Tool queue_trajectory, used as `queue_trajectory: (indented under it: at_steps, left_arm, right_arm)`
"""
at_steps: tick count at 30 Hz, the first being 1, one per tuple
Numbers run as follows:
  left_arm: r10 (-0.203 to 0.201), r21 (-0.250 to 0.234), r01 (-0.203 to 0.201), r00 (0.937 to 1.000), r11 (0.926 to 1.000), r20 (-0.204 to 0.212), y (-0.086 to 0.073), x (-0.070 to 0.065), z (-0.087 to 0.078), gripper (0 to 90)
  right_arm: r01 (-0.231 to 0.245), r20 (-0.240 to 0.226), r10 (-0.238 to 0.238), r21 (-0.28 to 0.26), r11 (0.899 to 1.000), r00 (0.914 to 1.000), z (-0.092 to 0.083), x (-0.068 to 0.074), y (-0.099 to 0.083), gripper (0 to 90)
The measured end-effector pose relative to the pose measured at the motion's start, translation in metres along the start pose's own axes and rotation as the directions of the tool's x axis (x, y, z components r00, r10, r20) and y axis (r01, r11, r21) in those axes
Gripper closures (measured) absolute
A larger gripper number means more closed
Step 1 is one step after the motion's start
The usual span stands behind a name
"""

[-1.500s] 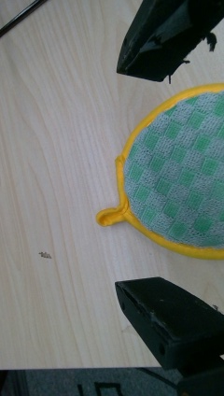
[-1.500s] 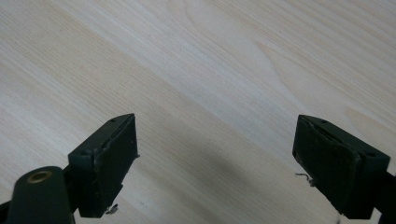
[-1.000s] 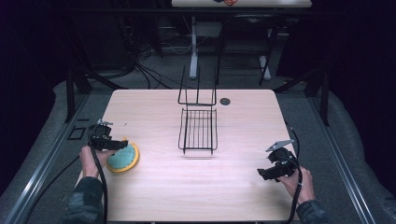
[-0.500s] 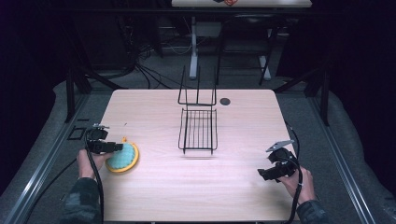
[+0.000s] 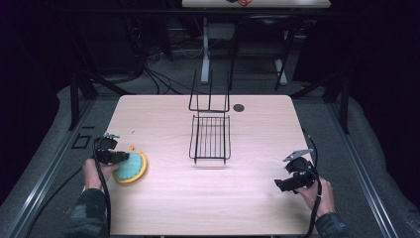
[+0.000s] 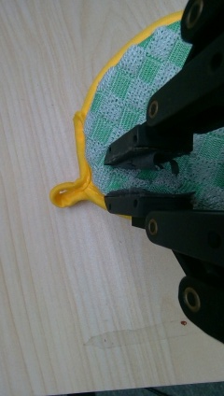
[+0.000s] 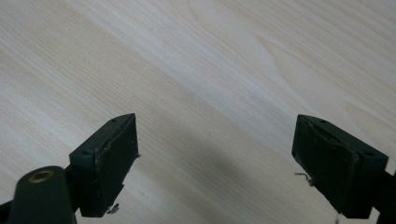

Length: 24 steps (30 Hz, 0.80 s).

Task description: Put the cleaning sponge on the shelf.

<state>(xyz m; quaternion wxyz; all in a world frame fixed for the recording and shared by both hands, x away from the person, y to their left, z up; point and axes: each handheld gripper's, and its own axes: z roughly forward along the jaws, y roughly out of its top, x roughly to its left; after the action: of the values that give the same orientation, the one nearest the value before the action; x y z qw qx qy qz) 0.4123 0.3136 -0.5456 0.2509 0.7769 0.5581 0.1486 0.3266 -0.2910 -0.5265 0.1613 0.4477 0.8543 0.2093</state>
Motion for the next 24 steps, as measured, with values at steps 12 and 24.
queue_trajectory:
  at_steps: [12, 24]
  left_arm:
    - [0.015, -0.011, -0.015, 0.9995, 0.9998, -0.027, -0.0011, -0.0033, -0.0003, 83.4]
    - [0.033, -0.024, -0.034, 0.9992, 0.9991, -0.022, 0.0021, -0.0044, -0.0062, 87.4]
  right_arm:
    - [-0.009, 0.004, 0.009, 0.006, 1.0, 1.0, 0.0021, -0.0025, -0.0014, 13.7]
    - [-0.017, -0.006, 0.017, -0.003, 1.0, 0.9998, 0.0023, -0.0027, -0.0016, 13.4]
